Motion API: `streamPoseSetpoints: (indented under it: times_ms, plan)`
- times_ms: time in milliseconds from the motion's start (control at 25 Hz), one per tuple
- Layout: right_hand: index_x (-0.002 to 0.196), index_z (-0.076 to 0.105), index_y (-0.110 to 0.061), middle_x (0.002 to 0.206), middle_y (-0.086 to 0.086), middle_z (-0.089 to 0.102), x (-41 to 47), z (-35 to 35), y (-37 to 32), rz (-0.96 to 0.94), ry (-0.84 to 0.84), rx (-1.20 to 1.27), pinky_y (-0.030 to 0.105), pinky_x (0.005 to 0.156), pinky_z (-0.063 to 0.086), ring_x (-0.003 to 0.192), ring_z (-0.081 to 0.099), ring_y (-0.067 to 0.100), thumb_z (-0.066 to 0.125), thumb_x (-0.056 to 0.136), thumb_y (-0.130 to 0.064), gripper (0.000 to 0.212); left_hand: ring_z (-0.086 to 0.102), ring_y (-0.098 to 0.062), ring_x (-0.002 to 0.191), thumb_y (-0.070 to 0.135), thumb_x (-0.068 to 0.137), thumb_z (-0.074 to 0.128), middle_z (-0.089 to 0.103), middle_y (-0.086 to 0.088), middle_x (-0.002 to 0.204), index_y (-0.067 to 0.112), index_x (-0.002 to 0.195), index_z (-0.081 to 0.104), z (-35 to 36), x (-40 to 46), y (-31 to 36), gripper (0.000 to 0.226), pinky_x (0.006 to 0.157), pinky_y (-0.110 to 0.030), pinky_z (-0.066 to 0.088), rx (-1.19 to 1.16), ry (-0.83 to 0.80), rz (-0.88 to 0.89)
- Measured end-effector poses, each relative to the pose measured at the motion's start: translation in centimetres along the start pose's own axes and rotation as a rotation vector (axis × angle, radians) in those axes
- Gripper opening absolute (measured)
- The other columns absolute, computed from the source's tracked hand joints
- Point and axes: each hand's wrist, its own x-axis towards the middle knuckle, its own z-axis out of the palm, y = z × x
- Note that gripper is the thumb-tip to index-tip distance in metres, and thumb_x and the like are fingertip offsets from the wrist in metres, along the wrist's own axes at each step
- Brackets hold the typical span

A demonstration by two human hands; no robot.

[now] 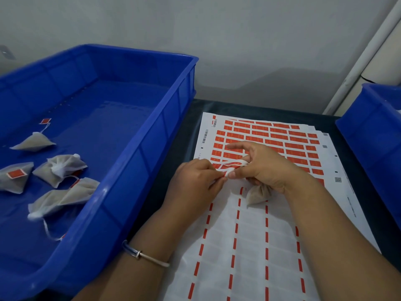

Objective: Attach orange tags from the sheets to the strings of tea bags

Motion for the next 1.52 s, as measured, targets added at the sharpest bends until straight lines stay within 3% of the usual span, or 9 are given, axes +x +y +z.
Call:
streamPoseSetpoints:
  times_ms: [240, 400, 520, 640, 880, 1080, 1160, 1320, 1520]
  plan:
    - [0.091, 0.054, -0.046, 0.086, -0.028, 0.057, -0.4, 0.1, 0.0, -0.060, 0.001, 0.019, 0.009, 0.048, 0.045, 0.068, 0.068, 0.004, 0.082, 0.069, -0.015, 0.047, 0.056, 0.001, 0.079, 0.043, 0.081, 0.062, 0.051, 0.025, 0.086, 0.027, 0.109, 0.070, 0.4, 0.1, -0.2, 0.033, 0.075, -0.019, 0.053, -0.110, -0.037, -0.118]
    - [0.094, 0.054, -0.047, 0.088, -0.026, 0.060, -0.4, 0.0, 0.0, -0.067, -0.002, 0.024, 0.011, 0.051, 0.048, 0.072, 0.068, 0.000, 0.083, 0.068, -0.015, 0.050, 0.056, 0.010, 0.077, 0.037, 0.082, 0.064, 0.048, 0.034, 0.078, 0.026, 0.103, 0.072, 0.3, 0.2, -0.1, 0.025, 0.067, -0.006, 0.045, -0.192, 0.015, -0.171]
    - [0.094, 0.055, -0.046, 0.087, -0.025, 0.061, -0.5, 0.0, 0.0, -0.064, 0.001, 0.036, 0.011, 0.049, 0.047, 0.070, 0.066, -0.008, 0.082, 0.068, -0.014, 0.049, 0.054, 0.014, 0.077, 0.035, 0.083, 0.064, 0.047, 0.034, 0.076, 0.027, 0.097, 0.071, 0.2, 0.3, 0.0, 0.018, 0.059, -0.001, 0.042, -0.219, 0.048, -0.205]
    - [0.092, 0.055, -0.047, 0.088, -0.024, 0.061, -0.5, -0.2, 0.0, -0.051, 0.009, 0.029, 0.011, 0.048, 0.046, 0.069, 0.068, -0.003, 0.083, 0.068, -0.015, 0.049, 0.050, 0.018, 0.083, 0.033, 0.086, 0.062, 0.047, 0.029, 0.076, 0.032, 0.086, 0.060, 0.0, 0.5, 0.3, 0.002, 0.062, 0.004, 0.039, -0.235, 0.051, -0.224]
    - [0.088, 0.055, -0.044, 0.091, -0.024, 0.054, -0.3, -0.1, 0.2, -0.005, 0.049, -0.032, 0.007, 0.046, 0.043, 0.081, 0.064, 0.009, 0.082, 0.069, -0.023, 0.039, 0.054, 0.004, 0.074, 0.030, 0.090, 0.057, 0.051, 0.023, 0.080, 0.040, 0.072, 0.048, -0.2, 1.0, 0.5, 0.022, 0.051, -0.002, 0.039, -0.323, 0.144, -0.425]
    - [0.086, 0.056, -0.043, 0.084, -0.031, 0.046, 0.0, 0.1, 0.3, 0.000, 0.071, -0.066, 0.007, 0.045, 0.044, 0.073, 0.055, 0.000, 0.079, 0.073, -0.023, 0.033, 0.056, -0.002, 0.072, 0.031, 0.095, 0.047, 0.053, 0.019, 0.081, 0.035, 0.078, 0.048, -0.4, 1.1, 0.5, 0.018, 0.045, -0.002, 0.037, -0.497, 0.312, -0.673]
    - [0.089, 0.056, -0.043, 0.090, -0.033, 0.045, 0.1, 0.3, 0.5, -0.010, 0.090, -0.084, 0.008, 0.051, 0.045, 0.081, 0.051, -0.003, 0.078, 0.074, -0.022, 0.034, 0.057, -0.004, 0.076, 0.031, 0.097, 0.044, 0.053, 0.018, 0.084, 0.034, 0.079, 0.047, -0.6, 1.2, 0.5, 0.018, 0.050, -0.006, 0.038, -0.564, 0.393, -0.732]
    - [0.101, 0.052, -0.043, 0.102, -0.026, 0.047, 0.7, 0.6, 0.9, -0.021, 0.221, -0.145, 0.011, 0.054, 0.042, 0.093, 0.048, 0.002, 0.077, 0.077, -0.021, 0.041, 0.055, -0.003, 0.078, 0.031, 0.097, 0.043, 0.050, 0.021, 0.083, 0.037, 0.078, 0.045, -1.5, 1.3, 0.7, 0.020, 0.060, -0.010, 0.037, -0.611, 0.530, -0.711]
    - [0.101, 0.053, -0.037, 0.096, -0.019, 0.048, 0.9, 0.5, 0.9, 0.023, 0.263, -0.290, 0.011, 0.050, 0.038, 0.071, 0.050, 0.001, 0.073, 0.080, -0.031, 0.029, 0.057, -0.005, 0.081, 0.030, 0.097, 0.045, 0.052, 0.022, 0.083, 0.037, 0.079, 0.048, -1.7, 1.3, 0.8, 0.019, 0.064, -0.014, 0.041, -0.665, 0.532, -0.695]
